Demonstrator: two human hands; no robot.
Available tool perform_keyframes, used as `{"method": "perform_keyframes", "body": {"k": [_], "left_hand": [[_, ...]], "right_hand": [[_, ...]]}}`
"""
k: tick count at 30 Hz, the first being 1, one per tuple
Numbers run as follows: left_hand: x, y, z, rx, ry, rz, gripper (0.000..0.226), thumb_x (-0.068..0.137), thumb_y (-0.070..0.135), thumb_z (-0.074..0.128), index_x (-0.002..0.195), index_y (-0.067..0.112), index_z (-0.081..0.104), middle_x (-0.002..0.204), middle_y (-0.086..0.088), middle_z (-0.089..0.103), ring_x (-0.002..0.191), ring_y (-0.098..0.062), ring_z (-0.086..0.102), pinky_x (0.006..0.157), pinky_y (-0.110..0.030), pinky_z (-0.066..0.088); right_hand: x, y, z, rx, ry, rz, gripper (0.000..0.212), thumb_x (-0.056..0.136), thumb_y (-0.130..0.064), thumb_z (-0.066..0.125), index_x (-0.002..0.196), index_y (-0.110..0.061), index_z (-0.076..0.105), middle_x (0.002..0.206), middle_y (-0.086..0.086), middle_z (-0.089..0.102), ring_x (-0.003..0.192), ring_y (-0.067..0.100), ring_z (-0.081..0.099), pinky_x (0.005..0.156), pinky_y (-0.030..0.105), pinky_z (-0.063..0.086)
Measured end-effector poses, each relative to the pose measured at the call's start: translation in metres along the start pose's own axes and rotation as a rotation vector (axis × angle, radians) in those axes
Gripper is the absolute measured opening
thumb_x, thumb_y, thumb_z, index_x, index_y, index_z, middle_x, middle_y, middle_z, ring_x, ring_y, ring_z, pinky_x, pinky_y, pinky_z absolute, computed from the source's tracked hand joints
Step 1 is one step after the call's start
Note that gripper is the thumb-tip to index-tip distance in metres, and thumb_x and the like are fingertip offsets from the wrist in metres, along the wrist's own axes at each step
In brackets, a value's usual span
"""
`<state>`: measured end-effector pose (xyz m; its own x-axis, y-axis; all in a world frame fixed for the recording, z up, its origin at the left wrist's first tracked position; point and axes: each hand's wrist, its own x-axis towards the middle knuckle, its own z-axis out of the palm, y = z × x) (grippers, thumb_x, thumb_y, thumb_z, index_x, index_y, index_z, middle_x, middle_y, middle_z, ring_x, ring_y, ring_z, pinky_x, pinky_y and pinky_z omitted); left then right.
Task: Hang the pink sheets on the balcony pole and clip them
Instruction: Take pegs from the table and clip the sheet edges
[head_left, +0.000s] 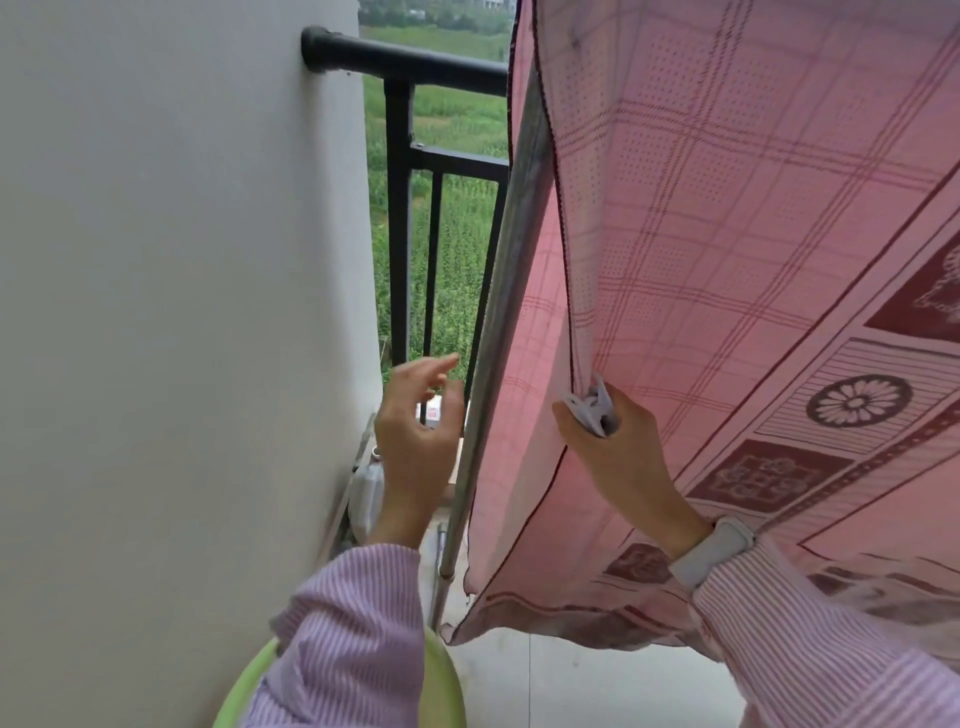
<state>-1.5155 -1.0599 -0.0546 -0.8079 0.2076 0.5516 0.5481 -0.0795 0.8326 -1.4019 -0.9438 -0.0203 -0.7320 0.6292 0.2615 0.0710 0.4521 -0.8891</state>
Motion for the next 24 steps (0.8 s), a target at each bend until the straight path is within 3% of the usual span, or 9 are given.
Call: {"method": "perform_keyframes", "body": {"k": [3, 6, 8, 10, 12, 14, 17, 20, 24], "left_hand": [[0.040, -0.007, -0.009, -0.320, -0.186, -0.443, 0.033, 0.091, 0.025, 0.050, 0.124, 0.021, 0.050, 0.121, 0.008, 0.054, 0.113, -0.005, 0.050, 0.099, -0.027, 0.040], [0.060, -0.015, 0.001, -0.474, -0.483, -0.550, 0.039, 0.088, 0.036, 0.047, 0.125, 0.024, 0.049, 0.123, 0.013, 0.055, 0.118, -0.007, 0.047, 0.104, -0.038, 0.034], [0.066, -0.016, 0.009, -0.527, -0.536, -0.578, 0.033, 0.088, 0.030, 0.049, 0.120, 0.022, 0.055, 0.120, 0.011, 0.059, 0.113, -0.005, 0.051, 0.103, -0.039, 0.032], [0.070, -0.016, 0.014, -0.554, -0.553, -0.594, 0.031, 0.089, 0.024, 0.051, 0.117, 0.015, 0.059, 0.121, 0.002, 0.061, 0.114, -0.011, 0.053, 0.103, -0.042, 0.032], [0.071, -0.015, 0.017, -0.557, -0.551, -0.595, 0.029, 0.087, 0.022, 0.054, 0.112, 0.009, 0.062, 0.116, -0.003, 0.064, 0.114, -0.017, 0.055, 0.103, -0.045, 0.034], [0.070, -0.015, 0.019, -0.579, -0.528, -0.607, 0.028, 0.083, 0.022, 0.058, 0.106, 0.007, 0.064, 0.102, -0.002, 0.069, 0.107, -0.019, 0.060, 0.101, -0.045, 0.037], [0.072, -0.014, 0.020, -0.551, -0.521, -0.569, 0.028, 0.079, 0.024, 0.059, 0.100, 0.005, 0.066, 0.092, -0.002, 0.071, 0.099, -0.023, 0.062, 0.098, -0.043, 0.043], [0.074, -0.012, 0.021, -0.443, -0.413, -0.482, 0.021, 0.086, 0.022, 0.056, 0.094, 0.006, 0.066, 0.092, -0.010, 0.068, 0.092, -0.026, 0.060, 0.093, -0.039, 0.047], [0.068, -0.008, 0.010, -0.362, -0.245, -0.417, 0.015, 0.092, 0.014, 0.047, 0.089, 0.009, 0.061, 0.086, -0.005, 0.065, 0.085, -0.017, 0.062, 0.083, -0.028, 0.052]], "right_hand": [[-0.002, 0.000, -0.001, 0.015, -0.029, 0.003, 0.020, 0.085, -0.008, 0.059, 0.068, -0.002, 0.050, 0.041, -0.011, 0.041, 0.037, 0.003, 0.030, 0.042, 0.008, 0.027], [0.000, -0.002, 0.000, 0.039, -0.024, -0.024, 0.030, 0.085, -0.007, 0.059, 0.061, -0.021, 0.046, 0.041, -0.013, 0.043, 0.037, 0.003, 0.031, 0.042, 0.008, 0.027], [0.000, -0.003, 0.000, 0.035, -0.034, -0.029, 0.021, 0.085, -0.009, 0.059, 0.069, -0.020, 0.052, 0.044, -0.010, 0.044, 0.038, 0.004, 0.033, 0.041, 0.008, 0.028], [-0.001, -0.002, -0.002, 0.039, -0.055, -0.025, 0.008, 0.085, -0.011, 0.059, 0.082, -0.018, 0.058, 0.051, -0.007, 0.046, 0.040, 0.005, 0.036, 0.042, 0.009, 0.029], [-0.002, -0.002, -0.003, 0.050, -0.064, -0.039, 0.014, 0.086, -0.012, 0.058, 0.090, -0.025, 0.059, 0.059, 0.003, 0.051, 0.045, 0.006, 0.039, 0.044, 0.010, 0.033], [-0.002, -0.002, -0.004, 0.060, -0.067, -0.041, 0.019, 0.086, -0.012, 0.058, 0.092, -0.030, 0.057, 0.054, -0.009, 0.051, 0.043, 0.005, 0.039, 0.043, 0.010, 0.032], [0.000, -0.001, -0.002, 0.046, -0.062, -0.041, 0.016, 0.086, -0.012, 0.058, 0.084, -0.027, 0.054, 0.047, -0.015, 0.048, 0.038, 0.004, 0.037, 0.040, 0.009, 0.029], [0.002, 0.003, 0.001, 0.041, -0.034, -0.041, 0.031, 0.084, -0.011, 0.060, 0.062, -0.022, 0.042, 0.044, -0.012, 0.042, 0.038, 0.005, 0.031, 0.040, 0.010, 0.027], [0.000, 0.001, 0.011, -0.015, -0.063, -0.133, 0.033, 0.083, -0.010, 0.062, 0.065, -0.025, 0.039, 0.047, -0.009, 0.041, 0.041, 0.005, 0.037, 0.042, 0.011, 0.030]]}}
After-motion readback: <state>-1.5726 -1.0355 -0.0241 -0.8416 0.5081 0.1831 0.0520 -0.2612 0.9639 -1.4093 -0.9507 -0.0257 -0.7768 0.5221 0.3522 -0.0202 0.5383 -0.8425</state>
